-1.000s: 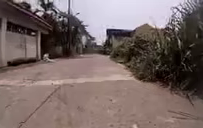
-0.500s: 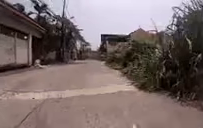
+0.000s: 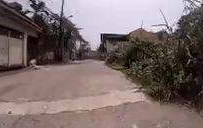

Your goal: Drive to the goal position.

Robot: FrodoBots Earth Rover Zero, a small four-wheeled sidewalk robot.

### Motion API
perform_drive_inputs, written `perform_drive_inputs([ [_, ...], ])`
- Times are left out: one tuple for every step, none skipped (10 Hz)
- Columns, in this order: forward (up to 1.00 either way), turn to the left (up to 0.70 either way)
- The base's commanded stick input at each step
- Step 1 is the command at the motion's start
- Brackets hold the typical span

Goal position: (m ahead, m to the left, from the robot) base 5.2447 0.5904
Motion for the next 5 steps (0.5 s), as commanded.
perform_drive_inputs([
  [1.0, 0.01],
  [1.0, 0.04],
  [1.0, 0.12],
  [1.0, 0.2],
  [1.0, 0.28],
])
